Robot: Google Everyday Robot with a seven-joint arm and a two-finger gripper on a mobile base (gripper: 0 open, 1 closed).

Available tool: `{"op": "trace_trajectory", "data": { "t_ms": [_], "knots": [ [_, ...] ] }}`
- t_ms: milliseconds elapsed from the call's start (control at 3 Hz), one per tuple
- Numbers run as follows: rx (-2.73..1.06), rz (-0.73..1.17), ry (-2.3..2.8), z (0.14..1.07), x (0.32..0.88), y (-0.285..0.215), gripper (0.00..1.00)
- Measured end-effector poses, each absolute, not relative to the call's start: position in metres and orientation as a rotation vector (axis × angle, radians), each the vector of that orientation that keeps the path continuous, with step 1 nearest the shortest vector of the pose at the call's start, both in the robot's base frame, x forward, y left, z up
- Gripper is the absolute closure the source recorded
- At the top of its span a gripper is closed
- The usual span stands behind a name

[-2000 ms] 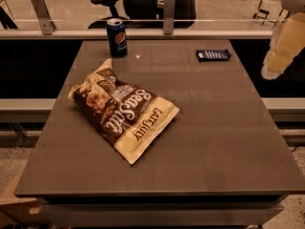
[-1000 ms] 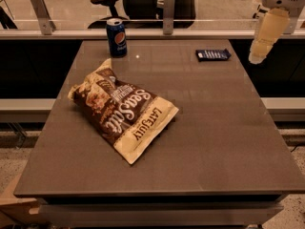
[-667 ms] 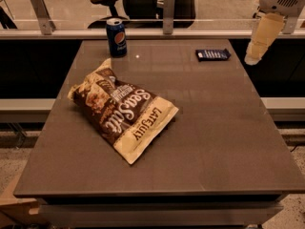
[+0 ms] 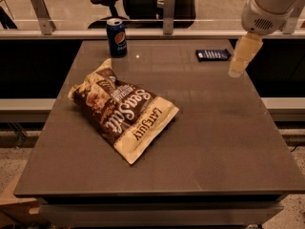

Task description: Move rxbar blueberry near brown chip bag

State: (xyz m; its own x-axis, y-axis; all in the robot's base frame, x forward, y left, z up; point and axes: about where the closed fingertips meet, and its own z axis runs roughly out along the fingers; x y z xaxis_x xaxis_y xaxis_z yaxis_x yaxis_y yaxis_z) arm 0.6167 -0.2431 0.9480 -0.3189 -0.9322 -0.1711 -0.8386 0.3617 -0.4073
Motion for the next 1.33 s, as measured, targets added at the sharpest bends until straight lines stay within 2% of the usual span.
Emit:
{"op": "trace_trajectory", "data": {
  "t_ms": [333, 1000, 1333],
  "knots": [
    [-1.532, -0.408, 2.294, 0.914, 0.623, -0.235, 0.00],
    [-1.527, -0.418, 2.299, 0.916, 0.629, -0.236, 0.00],
    [-1.559, -0.457, 2.283, 0.925, 0.661, -0.245, 0.00]
  ]
}}
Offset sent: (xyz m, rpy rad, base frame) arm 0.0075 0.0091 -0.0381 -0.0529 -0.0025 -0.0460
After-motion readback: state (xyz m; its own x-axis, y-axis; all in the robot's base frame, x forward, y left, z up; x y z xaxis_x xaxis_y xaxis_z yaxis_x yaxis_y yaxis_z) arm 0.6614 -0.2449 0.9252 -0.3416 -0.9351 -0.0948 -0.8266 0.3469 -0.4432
